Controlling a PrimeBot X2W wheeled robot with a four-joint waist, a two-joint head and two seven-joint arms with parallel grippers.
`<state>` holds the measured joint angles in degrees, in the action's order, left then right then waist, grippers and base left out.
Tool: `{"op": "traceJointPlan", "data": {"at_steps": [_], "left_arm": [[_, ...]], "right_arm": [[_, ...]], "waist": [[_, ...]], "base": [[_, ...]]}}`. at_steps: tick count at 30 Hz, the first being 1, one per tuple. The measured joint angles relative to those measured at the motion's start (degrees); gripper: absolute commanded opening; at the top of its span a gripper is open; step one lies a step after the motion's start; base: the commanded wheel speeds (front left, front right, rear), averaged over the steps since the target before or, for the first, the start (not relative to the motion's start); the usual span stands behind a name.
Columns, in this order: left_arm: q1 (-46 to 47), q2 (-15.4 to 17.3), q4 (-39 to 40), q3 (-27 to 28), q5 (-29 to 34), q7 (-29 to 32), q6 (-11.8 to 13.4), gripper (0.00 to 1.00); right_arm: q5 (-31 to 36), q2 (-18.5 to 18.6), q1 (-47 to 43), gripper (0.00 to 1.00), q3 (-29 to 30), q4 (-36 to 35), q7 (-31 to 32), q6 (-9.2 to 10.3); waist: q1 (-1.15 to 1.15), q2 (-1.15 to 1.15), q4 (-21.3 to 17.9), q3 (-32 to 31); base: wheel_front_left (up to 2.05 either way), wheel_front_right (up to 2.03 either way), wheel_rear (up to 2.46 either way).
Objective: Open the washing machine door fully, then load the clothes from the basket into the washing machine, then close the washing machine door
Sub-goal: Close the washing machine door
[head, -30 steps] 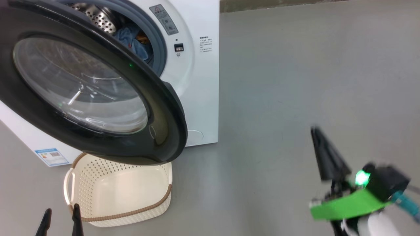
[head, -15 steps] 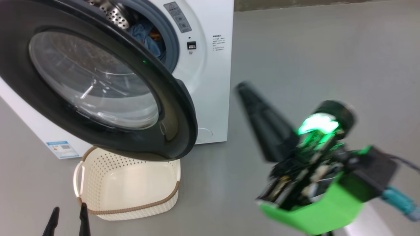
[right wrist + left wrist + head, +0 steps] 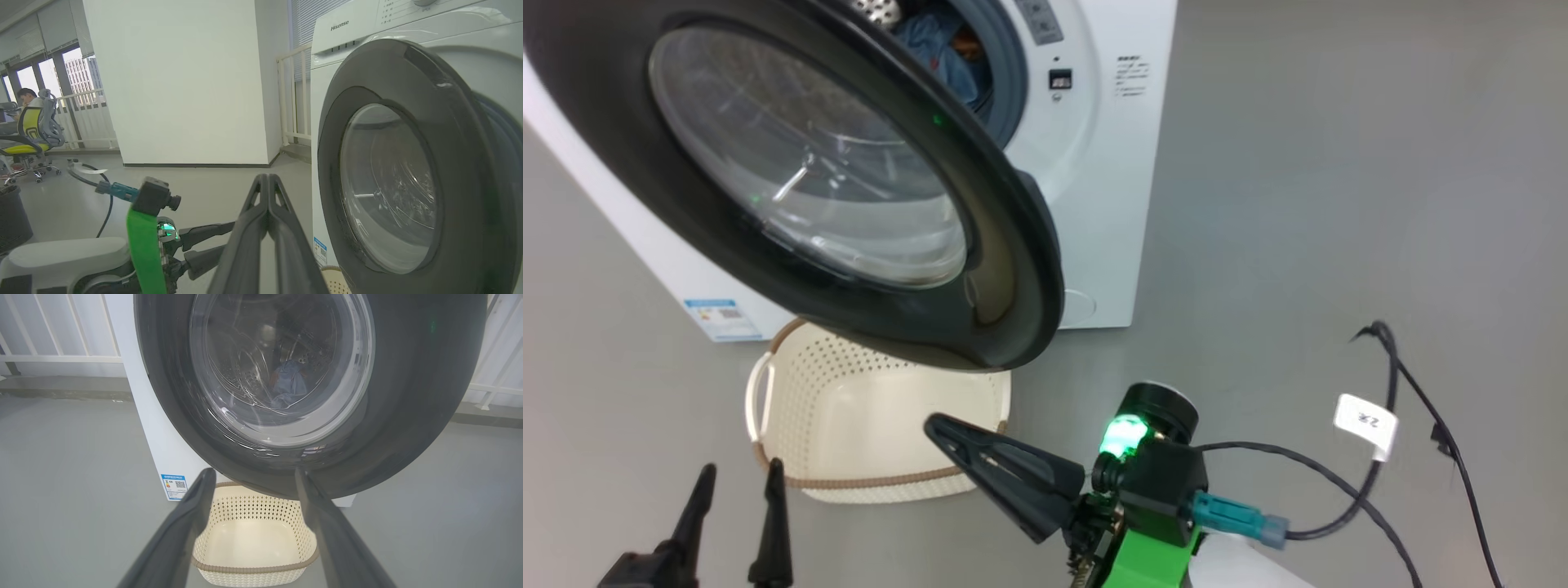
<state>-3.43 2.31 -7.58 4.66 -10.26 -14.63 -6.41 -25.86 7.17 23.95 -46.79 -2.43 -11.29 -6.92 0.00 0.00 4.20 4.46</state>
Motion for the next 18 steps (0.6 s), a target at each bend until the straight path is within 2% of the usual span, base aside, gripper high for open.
{"op": "traceJointPlan", "data": {"at_steps": [9, 18], "left_arm": [[3.83, -0.03, 0.69, -3.18, -1.34, -0.01, 0.19, 1.0], [7.1, -0.13, 1.09, -5.49, -2.36, -0.01, 0.6, 1.0]], "right_arm": [[-0.22, 1.79, 2.2, 0.0, 0.69, 11.47, -1.67, 0.0], [-0.12, 2.47, 6.23, 0.0, 5.44, 16.69, -2.52, 0.0]], "waist": [[0.0, 0.0, 3.52, 4.37], [0.0, 0.0, 6.36, 9.26]], "base": [[0.0, 0.0, 0.0], [0.0, 0.0, 0.0]]}}
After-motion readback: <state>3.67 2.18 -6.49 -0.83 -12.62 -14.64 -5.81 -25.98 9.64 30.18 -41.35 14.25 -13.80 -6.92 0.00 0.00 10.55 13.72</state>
